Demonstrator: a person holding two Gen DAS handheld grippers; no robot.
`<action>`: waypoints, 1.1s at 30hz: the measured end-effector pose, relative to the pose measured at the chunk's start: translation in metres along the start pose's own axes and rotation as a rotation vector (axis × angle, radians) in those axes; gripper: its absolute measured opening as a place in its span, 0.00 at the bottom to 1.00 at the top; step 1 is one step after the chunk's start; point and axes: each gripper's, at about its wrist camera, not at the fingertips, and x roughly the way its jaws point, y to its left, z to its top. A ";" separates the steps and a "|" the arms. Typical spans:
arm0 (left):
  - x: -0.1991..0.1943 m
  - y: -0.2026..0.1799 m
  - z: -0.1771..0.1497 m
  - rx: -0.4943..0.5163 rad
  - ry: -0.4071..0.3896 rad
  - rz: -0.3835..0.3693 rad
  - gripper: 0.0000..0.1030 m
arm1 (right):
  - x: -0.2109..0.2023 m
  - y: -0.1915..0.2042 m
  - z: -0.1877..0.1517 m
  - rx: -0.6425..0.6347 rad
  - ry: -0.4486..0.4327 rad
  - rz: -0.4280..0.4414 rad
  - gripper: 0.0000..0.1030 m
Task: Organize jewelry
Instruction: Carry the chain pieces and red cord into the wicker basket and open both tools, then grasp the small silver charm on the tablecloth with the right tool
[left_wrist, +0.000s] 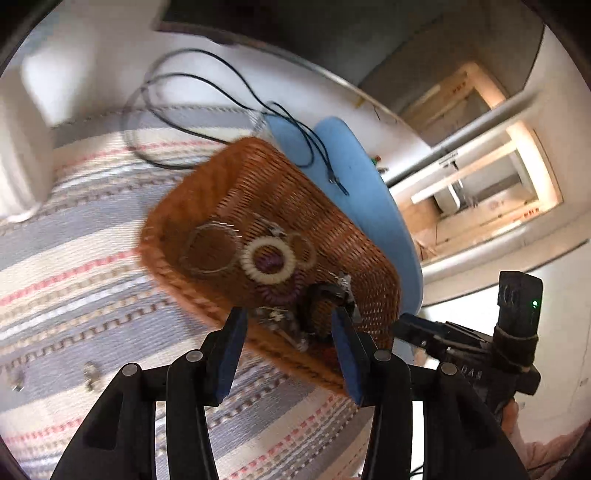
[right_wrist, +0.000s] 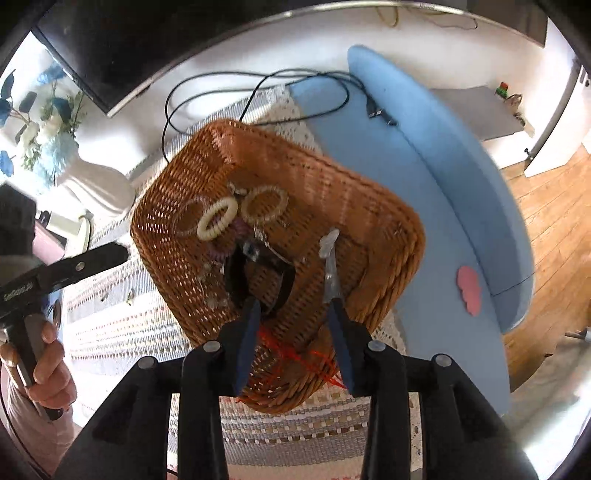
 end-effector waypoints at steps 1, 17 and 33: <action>-0.011 0.008 -0.004 -0.014 -0.015 0.006 0.47 | -0.003 0.003 0.001 -0.003 -0.010 0.004 0.40; -0.143 0.158 -0.088 -0.287 -0.200 0.278 0.47 | 0.024 0.164 -0.011 -0.287 0.002 0.130 0.40; -0.077 0.193 -0.088 -0.117 -0.062 0.402 0.47 | 0.140 0.253 -0.044 -0.385 0.162 0.101 0.40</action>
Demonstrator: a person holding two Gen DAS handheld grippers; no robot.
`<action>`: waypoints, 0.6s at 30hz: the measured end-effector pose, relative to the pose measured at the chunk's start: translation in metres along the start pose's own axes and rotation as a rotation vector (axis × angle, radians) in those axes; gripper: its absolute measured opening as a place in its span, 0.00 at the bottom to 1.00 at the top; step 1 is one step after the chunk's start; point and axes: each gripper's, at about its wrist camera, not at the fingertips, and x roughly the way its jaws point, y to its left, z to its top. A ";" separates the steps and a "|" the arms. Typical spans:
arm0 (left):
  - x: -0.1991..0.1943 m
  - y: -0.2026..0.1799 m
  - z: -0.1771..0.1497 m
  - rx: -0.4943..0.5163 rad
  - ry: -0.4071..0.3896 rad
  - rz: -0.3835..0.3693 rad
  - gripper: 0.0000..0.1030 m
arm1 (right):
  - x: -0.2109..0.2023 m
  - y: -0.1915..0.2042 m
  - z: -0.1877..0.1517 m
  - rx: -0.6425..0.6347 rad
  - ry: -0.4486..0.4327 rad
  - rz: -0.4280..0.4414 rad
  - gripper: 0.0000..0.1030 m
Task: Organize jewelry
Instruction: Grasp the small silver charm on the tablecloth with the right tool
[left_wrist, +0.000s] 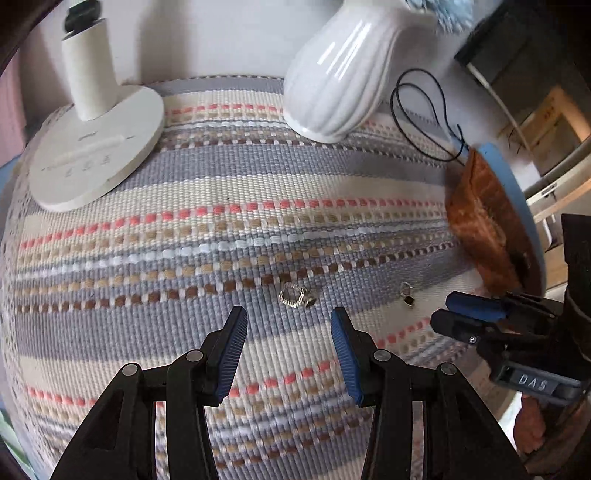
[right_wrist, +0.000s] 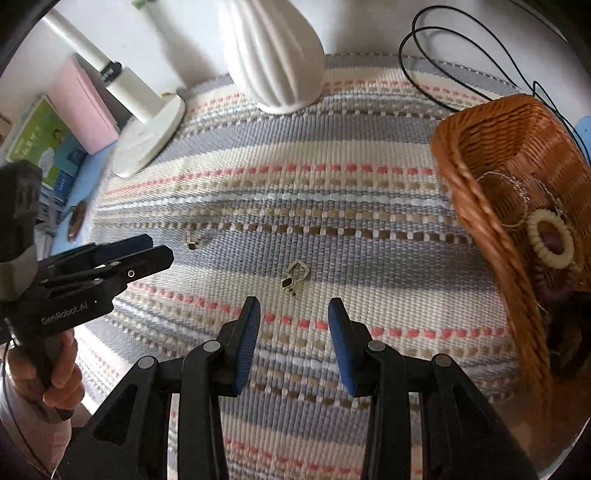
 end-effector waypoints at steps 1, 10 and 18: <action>0.002 -0.002 0.001 0.004 0.002 -0.005 0.47 | 0.003 0.000 0.000 0.007 0.001 0.000 0.40; 0.017 -0.017 0.002 0.076 -0.010 0.080 0.42 | 0.014 0.002 0.005 0.015 -0.011 -0.017 0.40; 0.008 0.002 -0.007 0.027 -0.017 0.103 0.35 | 0.023 0.014 0.006 -0.026 -0.036 -0.067 0.40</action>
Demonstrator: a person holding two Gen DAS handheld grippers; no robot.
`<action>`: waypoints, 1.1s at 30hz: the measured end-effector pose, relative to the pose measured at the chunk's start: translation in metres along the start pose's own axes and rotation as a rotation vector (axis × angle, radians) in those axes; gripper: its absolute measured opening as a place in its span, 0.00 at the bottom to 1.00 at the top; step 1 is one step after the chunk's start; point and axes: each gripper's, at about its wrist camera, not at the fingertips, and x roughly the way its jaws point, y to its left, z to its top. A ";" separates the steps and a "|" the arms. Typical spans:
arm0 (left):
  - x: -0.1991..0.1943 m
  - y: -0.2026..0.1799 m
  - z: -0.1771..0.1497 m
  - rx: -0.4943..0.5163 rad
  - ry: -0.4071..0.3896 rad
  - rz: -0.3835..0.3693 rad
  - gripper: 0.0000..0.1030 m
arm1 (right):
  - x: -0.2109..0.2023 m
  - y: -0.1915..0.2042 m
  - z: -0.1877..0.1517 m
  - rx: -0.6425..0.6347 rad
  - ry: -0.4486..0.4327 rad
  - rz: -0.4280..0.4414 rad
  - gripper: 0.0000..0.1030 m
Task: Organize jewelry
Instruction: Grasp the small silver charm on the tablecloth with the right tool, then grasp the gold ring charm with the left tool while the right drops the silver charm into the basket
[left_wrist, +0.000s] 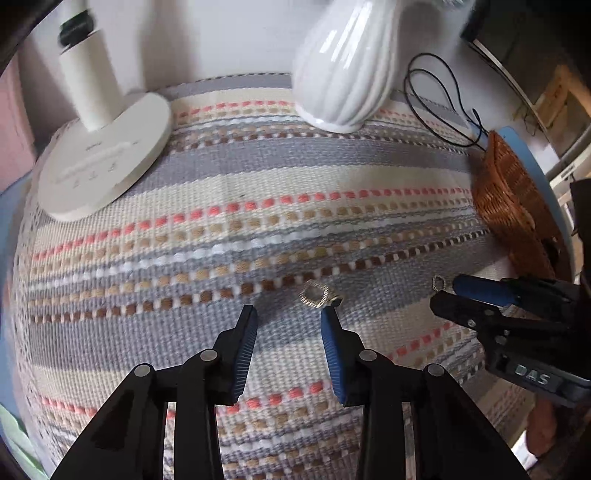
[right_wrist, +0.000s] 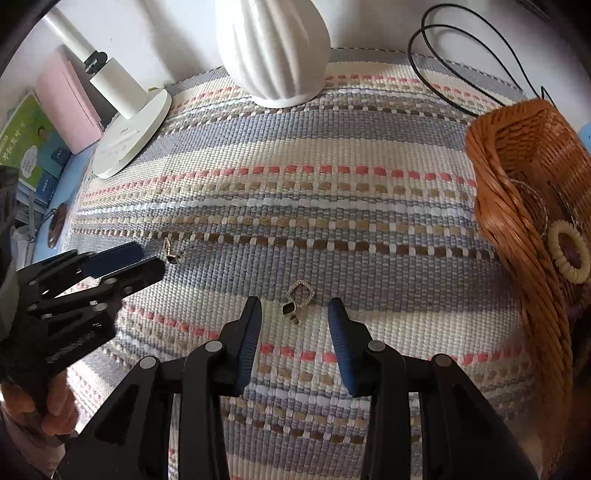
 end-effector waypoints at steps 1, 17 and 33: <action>-0.001 0.003 -0.001 -0.012 0.000 -0.004 0.35 | 0.002 0.004 0.001 -0.014 -0.004 -0.016 0.40; 0.011 -0.021 0.013 -0.096 -0.026 -0.061 0.28 | -0.009 0.005 -0.016 -0.064 -0.038 -0.070 0.11; -0.024 -0.049 0.010 -0.061 -0.076 -0.113 0.02 | -0.088 -0.039 -0.035 -0.002 -0.114 0.053 0.11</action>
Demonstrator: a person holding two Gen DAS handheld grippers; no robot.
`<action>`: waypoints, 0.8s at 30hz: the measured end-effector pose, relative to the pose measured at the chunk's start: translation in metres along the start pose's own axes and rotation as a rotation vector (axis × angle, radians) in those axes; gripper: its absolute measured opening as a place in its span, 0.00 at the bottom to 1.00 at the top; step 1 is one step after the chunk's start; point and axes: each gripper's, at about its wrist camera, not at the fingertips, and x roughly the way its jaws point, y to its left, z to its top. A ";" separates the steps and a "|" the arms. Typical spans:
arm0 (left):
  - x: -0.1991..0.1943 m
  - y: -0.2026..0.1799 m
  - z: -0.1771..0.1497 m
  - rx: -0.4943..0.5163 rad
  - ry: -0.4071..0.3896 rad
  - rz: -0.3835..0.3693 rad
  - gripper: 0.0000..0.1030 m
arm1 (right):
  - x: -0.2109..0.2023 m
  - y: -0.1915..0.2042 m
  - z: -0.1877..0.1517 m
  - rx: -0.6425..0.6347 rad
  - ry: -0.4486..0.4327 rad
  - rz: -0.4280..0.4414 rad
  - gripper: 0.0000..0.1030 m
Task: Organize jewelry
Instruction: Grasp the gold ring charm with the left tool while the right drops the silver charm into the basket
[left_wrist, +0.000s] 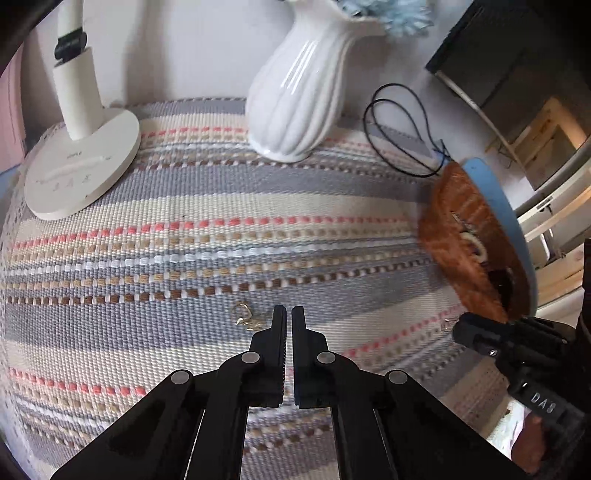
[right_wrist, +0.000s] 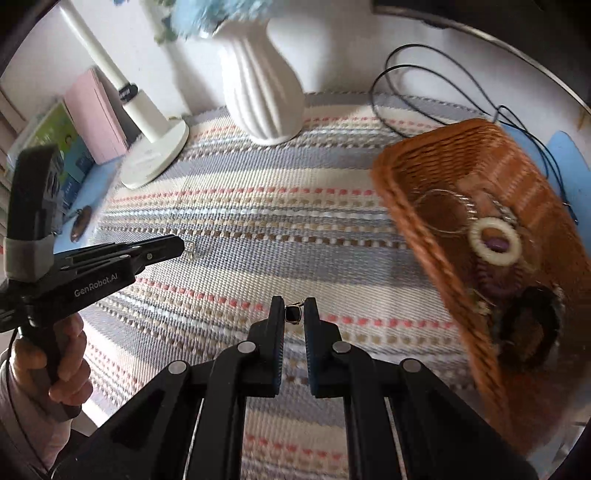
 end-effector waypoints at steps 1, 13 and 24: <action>-0.006 0.002 -0.003 0.000 -0.004 0.000 0.02 | -0.007 -0.005 -0.001 0.007 -0.006 0.002 0.11; -0.023 0.052 -0.006 -0.190 0.005 -0.036 0.40 | -0.030 -0.040 -0.009 0.067 -0.012 0.046 0.11; 0.033 0.009 -0.010 -0.018 0.055 0.227 0.18 | -0.022 -0.039 -0.015 0.068 0.018 0.061 0.11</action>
